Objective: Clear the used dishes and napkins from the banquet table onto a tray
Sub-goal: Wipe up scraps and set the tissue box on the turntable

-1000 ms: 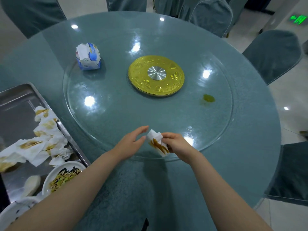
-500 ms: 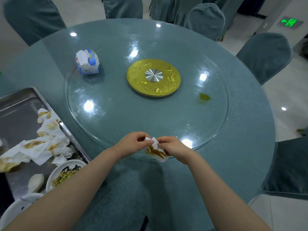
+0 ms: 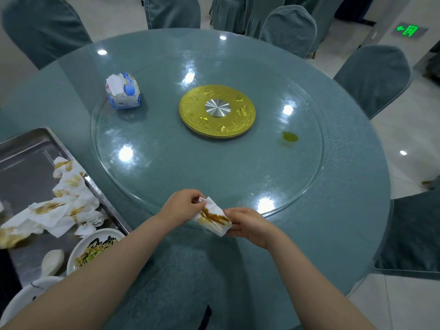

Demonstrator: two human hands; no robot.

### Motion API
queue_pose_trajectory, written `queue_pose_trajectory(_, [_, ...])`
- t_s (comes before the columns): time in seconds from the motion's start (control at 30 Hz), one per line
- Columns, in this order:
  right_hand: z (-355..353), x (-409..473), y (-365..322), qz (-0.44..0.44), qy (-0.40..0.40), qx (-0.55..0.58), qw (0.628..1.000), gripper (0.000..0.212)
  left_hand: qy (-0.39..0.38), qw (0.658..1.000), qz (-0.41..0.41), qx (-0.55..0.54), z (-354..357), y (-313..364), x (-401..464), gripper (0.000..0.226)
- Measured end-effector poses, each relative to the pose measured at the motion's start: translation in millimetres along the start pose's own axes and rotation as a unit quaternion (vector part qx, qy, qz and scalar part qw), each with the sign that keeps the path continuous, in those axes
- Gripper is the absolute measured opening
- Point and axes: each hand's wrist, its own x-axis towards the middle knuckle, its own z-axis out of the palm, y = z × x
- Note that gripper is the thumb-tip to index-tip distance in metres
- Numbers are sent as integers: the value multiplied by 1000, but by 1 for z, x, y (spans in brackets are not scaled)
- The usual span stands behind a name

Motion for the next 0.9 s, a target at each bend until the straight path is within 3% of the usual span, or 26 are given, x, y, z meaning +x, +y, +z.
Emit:
queue_pose_trajectory(0.2, [9,7,2,-19,111,-27,993,16,46,997,7,62,4,9,-2,17])
queue_pose_trajectory(0.3, [13,12,-3,-24,179,-30,983,10,89,990,52,100,11,11,-3,21])
queue_pose_trajectory(0.43, [19,20,-8,-40,251,-24,967,20,141,971,128,145,27,10,-6,31])
queue_pose_trajectory(0.53, [21,25,-13,-61,268,18,961,18,168,959,180,139,39,14,-16,40])
queue_pose_trajectory(0.67, [26,27,-21,-59,239,168,955,18,77,982,144,97,52,16,-23,58])
queue_pose_trajectory(0.73, [27,29,-23,-62,208,229,949,19,53,986,148,60,59,14,-23,52])
queue_pose_trajectory(0.9, [18,33,-21,-84,169,260,947,13,-22,984,173,-37,56,13,-14,61])
